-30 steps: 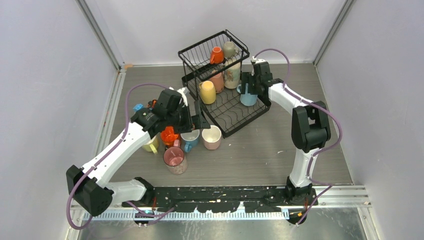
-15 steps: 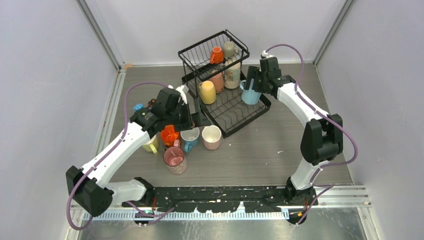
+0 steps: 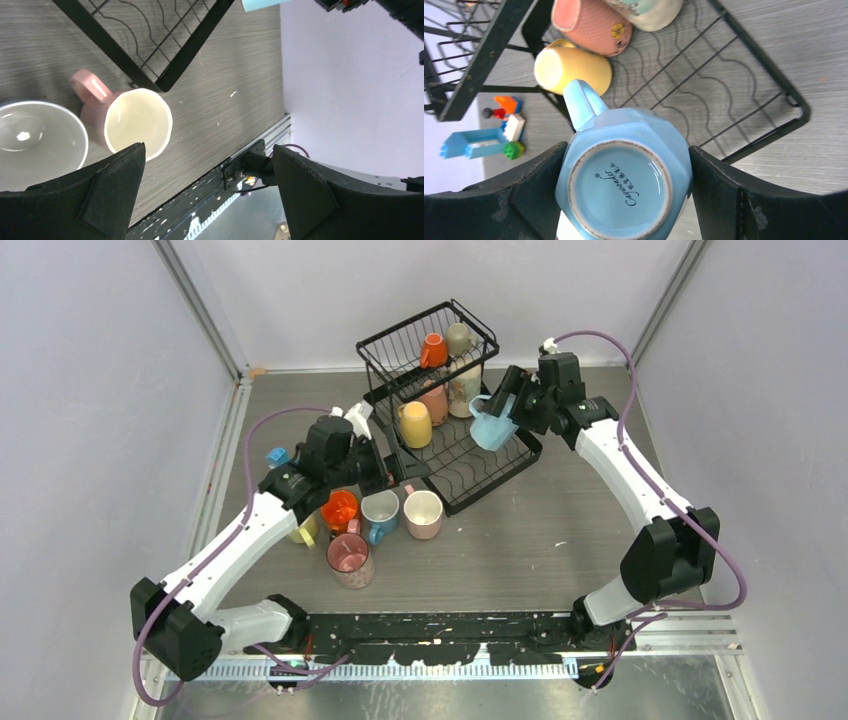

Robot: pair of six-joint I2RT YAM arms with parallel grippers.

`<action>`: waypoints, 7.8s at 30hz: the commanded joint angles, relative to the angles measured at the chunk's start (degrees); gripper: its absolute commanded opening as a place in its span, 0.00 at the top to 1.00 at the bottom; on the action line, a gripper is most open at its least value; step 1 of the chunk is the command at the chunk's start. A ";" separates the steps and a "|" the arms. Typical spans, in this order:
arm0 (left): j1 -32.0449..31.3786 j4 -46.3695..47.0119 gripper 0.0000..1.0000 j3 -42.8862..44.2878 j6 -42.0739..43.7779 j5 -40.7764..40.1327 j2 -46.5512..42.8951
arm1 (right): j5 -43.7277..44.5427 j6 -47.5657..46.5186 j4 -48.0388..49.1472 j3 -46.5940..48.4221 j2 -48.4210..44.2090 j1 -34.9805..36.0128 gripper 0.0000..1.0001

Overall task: Unload the cups from the dish rack
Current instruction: Unload the cup from the dish rack, then place the cup at the center of the board, then unload the cup from the dish rack.

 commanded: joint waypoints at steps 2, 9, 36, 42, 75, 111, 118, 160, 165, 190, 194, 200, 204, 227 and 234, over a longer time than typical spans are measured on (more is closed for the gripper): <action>0.39 14.75 0.00 -3.78 -7.99 3.57 -1.24 | -9.73 9.59 5.23 -1.18 -5.01 0.55 0.70; 0.48 19.96 0.00 -5.46 -11.78 3.39 -0.31 | -14.06 17.09 9.88 -3.42 -7.10 3.16 0.70; 3.64 45.69 0.37 -10.84 -23.12 6.92 2.98 | -26.57 42.77 36.11 -9.26 -4.39 9.11 0.70; 3.82 50.93 0.51 -10.99 -24.25 7.29 3.49 | -28.52 45.40 39.76 -11.23 -3.60 9.12 0.70; 4.61 58.63 0.99 -10.54 -26.52 5.78 4.54 | -29.21 51.36 47.93 -14.67 -3.06 10.43 0.70; 2.26 -16.70 1.00 18.66 6.28 3.73 -1.63 | -14.25 25.49 14.72 -16.50 -15.51 4.65 0.00; -6.69 -31.89 1.00 20.85 12.03 -4.37 -1.55 | -12.93 23.51 13.53 -16.49 -13.98 4.11 0.00; -29.75 -23.07 1.00 -1.48 8.35 -25.31 11.94 | -8.56 21.61 10.50 -17.90 -11.52 9.33 0.00; -29.75 -22.07 1.00 -2.48 7.91 -25.32 12.82 | -8.45 21.54 10.51 -18.16 -11.61 9.56 0.00; -29.80 -24.18 0.76 0.59 4.88 -27.43 15.07 | -7.49 20.45 10.85 -19.01 -10.43 10.33 0.00; -29.80 -26.13 0.67 2.57 5.79 -26.88 14.23 | -7.31 20.53 11.43 -18.88 -10.14 10.30 0.00; -29.83 -28.03 0.55 4.47 6.66 -26.49 12.00 | -7.14 20.58 11.87 -19.00 -9.98 10.29 0.00; -29.80 -28.83 0.52 5.16 6.75 -25.96 10.41 | -6.89 20.48 11.92 -19.01 -9.94 10.36 0.00; -24.50 -33.52 0.38 24.09 16.06 -30.59 8.36 | -4.16 19.33 8.70 -18.23 -13.80 10.22 0.00; -18.17 -31.72 0.29 32.34 19.00 -30.29 11.72 | -3.62 19.24 7.18 -19.42 -16.77 10.28 0.00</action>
